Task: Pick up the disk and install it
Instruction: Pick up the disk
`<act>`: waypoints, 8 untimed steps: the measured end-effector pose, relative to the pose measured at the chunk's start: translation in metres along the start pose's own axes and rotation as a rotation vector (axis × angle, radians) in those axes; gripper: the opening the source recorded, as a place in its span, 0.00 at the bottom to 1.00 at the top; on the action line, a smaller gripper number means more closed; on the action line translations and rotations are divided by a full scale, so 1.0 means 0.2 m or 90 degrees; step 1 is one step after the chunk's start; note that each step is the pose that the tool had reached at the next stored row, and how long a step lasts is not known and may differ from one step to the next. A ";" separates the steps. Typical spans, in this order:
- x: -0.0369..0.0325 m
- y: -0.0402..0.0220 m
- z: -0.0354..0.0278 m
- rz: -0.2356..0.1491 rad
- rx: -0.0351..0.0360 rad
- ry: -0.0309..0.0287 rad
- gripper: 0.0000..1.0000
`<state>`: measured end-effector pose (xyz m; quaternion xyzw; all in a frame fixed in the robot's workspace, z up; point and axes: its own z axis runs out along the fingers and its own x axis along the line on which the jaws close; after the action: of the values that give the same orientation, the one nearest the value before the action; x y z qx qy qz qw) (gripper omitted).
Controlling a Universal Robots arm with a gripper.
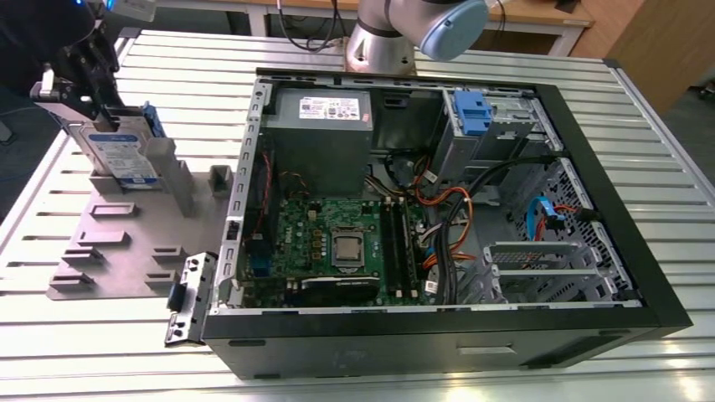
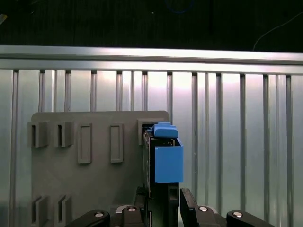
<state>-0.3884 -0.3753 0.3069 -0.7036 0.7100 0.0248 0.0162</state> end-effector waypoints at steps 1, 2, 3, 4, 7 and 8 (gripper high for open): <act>0.000 0.000 0.000 0.002 0.0001 0.0009 0.42; 0.000 0.000 0.000 0.004 0.0002 0.0015 0.42; 0.000 0.000 0.000 0.005 0.0003 0.0020 0.42; 0.000 0.000 0.000 0.006 0.0003 0.0022 0.42; 0.000 -0.001 0.001 0.006 0.0003 0.0024 0.42; -0.001 -0.002 0.002 0.006 0.0001 0.0026 0.42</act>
<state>-0.3880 -0.3751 0.3066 -0.7003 0.7133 0.0234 0.0147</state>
